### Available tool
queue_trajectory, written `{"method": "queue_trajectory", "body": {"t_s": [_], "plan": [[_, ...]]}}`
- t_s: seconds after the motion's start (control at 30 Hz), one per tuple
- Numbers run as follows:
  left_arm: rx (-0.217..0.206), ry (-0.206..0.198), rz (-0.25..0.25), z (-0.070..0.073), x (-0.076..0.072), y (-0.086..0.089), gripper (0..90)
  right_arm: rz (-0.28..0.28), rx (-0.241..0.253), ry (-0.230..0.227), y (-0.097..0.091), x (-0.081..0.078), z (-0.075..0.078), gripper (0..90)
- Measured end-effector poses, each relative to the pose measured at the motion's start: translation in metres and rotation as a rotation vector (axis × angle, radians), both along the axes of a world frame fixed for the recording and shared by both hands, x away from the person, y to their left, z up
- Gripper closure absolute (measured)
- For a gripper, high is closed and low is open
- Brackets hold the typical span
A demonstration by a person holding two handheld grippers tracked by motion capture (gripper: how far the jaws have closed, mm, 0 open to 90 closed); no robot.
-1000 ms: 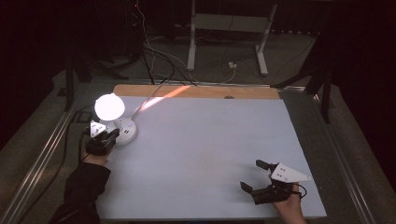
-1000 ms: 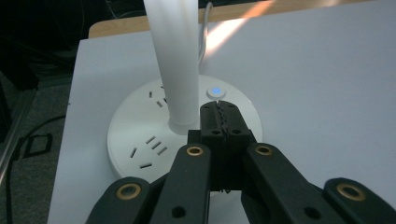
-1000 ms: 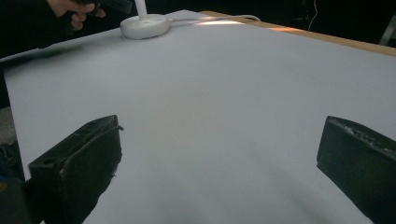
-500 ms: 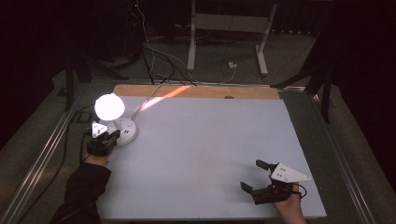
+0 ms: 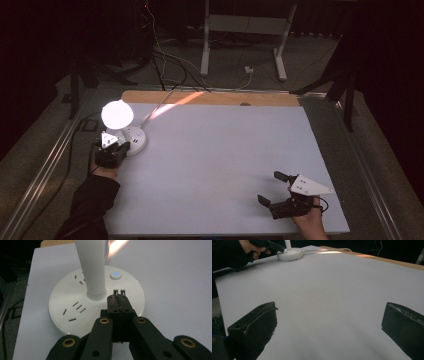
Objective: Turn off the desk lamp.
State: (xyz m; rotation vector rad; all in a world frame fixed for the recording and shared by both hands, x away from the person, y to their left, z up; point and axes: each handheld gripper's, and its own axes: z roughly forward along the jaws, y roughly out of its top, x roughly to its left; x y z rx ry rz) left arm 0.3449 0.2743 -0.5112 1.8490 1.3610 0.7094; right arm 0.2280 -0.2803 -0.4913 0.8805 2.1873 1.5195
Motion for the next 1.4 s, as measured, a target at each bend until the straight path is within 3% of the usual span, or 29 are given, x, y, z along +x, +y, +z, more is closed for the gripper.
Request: {"method": "queue_trajectory", "body": {"t_s": [0.13,0.27,0.33,0.37,0.43,0.47,0.67,1.13,1.2,1.33,1.4], "plan": [[0.015,0.000,-0.001,0.000,0.000,-0.001,90.0,0.001,-0.002,-0.001,0.000,0.000,0.000,0.0],[0.002,0.004,-0.012,0.000,0.001,0.001,90.0,0.002,-0.002,0.000,0.000,0.000,0.000,0.0],[0.041,0.012,0.009,0.000,0.001,0.001,90.0,0.002,-0.002,0.000,0.000,0.000,0.000,0.0],[0.041,0.012,0.009,0.000,0.001,0.001,90.0,0.002,-0.002,0.000,0.000,0.000,0.000,0.0],[0.014,0.014,-0.002,0.000,0.001,0.004,90.0,0.002,-0.002,0.000,0.001,0.000,0.000,0.0],[-0.045,0.015,0.000,-0.002,0.001,0.009,90.0,0.002,-0.002,0.000,0.001,0.000,0.000,0.0],[-0.025,-0.018,-0.013,0.005,-0.002,0.006,90.0,-0.001,-0.001,0.001,0.000,0.000,0.000,0.0],[0.014,0.016,-0.032,0.001,0.001,0.000,90.0,0.001,-0.004,0.000,0.000,0.000,0.000,0.0],[-0.006,0.017,-0.027,0.001,0.001,0.002,90.0,0.002,-0.007,0.001,0.001,0.000,0.000,0.0],[0.031,0.004,-0.037,0.001,0.001,0.000,90.0,0.003,-0.005,0.002,0.001,0.000,0.000,0.0],[-0.004,-0.017,-0.055,0.003,-0.003,0.000,90.0,0.002,-0.004,-0.001,0.000,-0.001,0.000,0.0]]}}
